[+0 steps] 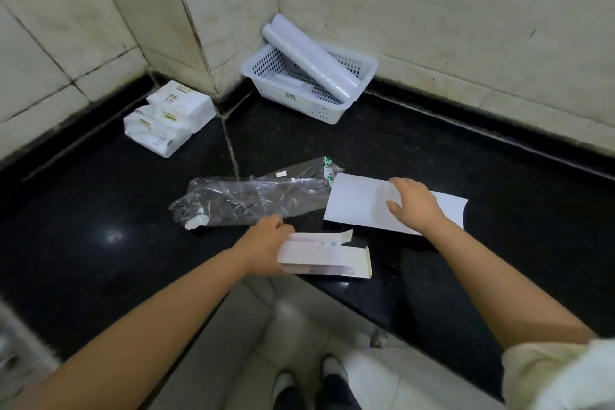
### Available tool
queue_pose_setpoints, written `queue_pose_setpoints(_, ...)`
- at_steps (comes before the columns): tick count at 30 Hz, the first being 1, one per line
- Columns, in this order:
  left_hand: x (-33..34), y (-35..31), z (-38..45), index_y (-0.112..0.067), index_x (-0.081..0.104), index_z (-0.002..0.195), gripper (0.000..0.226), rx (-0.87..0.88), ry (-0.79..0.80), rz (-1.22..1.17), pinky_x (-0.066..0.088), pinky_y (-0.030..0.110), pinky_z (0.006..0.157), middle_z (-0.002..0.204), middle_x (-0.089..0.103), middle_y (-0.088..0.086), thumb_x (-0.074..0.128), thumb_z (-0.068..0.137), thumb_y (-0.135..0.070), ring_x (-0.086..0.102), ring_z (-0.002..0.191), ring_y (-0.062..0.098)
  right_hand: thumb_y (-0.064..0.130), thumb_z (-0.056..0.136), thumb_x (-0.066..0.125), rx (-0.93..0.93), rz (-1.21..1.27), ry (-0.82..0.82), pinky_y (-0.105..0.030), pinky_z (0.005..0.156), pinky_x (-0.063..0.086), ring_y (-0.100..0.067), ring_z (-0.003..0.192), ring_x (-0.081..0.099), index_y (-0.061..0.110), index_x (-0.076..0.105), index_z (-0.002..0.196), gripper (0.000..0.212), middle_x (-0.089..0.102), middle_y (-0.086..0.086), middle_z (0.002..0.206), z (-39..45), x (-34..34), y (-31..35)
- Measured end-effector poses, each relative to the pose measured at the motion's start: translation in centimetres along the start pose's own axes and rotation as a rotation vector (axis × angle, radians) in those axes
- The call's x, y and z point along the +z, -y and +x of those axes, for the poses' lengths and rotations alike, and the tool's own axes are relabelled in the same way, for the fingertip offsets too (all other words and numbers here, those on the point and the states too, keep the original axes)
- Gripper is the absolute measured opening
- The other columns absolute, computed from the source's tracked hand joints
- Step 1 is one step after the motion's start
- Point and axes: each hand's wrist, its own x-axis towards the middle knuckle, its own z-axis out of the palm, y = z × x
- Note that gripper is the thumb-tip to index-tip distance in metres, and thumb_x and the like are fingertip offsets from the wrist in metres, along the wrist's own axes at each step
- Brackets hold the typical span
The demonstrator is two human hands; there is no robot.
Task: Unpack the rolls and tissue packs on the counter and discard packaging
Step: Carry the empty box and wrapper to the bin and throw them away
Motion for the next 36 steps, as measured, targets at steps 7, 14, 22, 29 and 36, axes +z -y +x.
queue_pose_setpoints(7,-0.1,3.1,-3.7,-0.008,0.051,0.12,0.054,-0.362,-0.256,-0.342,0.04,0.029,0.083,0.117,0.051,0.012,0.07,0.07,-0.01,0.049,0.107,0.024,0.014,0.091,0.044,-0.108,-0.229,0.166,-0.051,0.113,0.02,-0.03,0.124,0.046,0.01,0.046,0.129,0.038,0.058,-0.013,0.126,5.3,0.9,1.3)
queue_pose_setpoints(14,0.0,4.5,-6.2,0.003,0.053,0.116,0.052,-0.592,-0.526,-0.562,0.04,0.032,0.076,0.099,0.051,0.007,0.075,0.069,-0.004,0.049,0.091,0.02,0.011,0.088,0.048,-0.58,-0.225,0.33,-0.036,0.085,0.043,-0.033,0.101,0.054,-0.007,0.061,0.092,0.022,0.058,-0.027,0.104,7.5,0.5,7.0)
queue_pose_setpoints(22,3.9,5.8,-10.3,-0.007,0.054,0.12,0.056,-0.811,-0.637,-0.758,0.047,0.029,0.083,0.116,0.06,0.012,0.079,0.07,-0.011,0.058,0.104,0.024,0.021,0.088,0.05,-0.635,-0.453,0.268,-0.038,0.115,0.02,-0.023,0.141,0.019,0.014,0.046,0.132,0.045,0.027,-0.008,0.152,11.3,4.3,13.5)
queue_pose_setpoints(29,6.2,6.6,-12.9,-0.007,0.054,0.121,0.059,-0.893,-0.745,-0.889,0.047,0.029,0.089,0.119,0.061,0.013,0.08,0.068,-0.007,0.059,0.105,0.023,0.011,0.091,0.04,-0.563,-0.491,0.205,-0.032,0.089,0.042,-0.029,0.106,0.058,0.013,0.043,0.091,0.004,0.062,-0.012,0.114,10.9,4.4,13.9)
queue_pose_setpoints(36,8.2,5.6,-16.4,-0.008,0.053,0.122,0.059,-0.92,-0.785,-0.839,0.044,0.025,0.083,0.12,0.059,0.011,0.079,0.07,-0.014,0.055,0.103,0.019,0.003,0.089,0.044,-0.595,-0.243,0.098,-0.035,0.08,0.044,-0.037,0.098,0.06,0.0,0.054,0.106,0.02,0.066,-0.024,0.104,6.4,2.4,16.3)
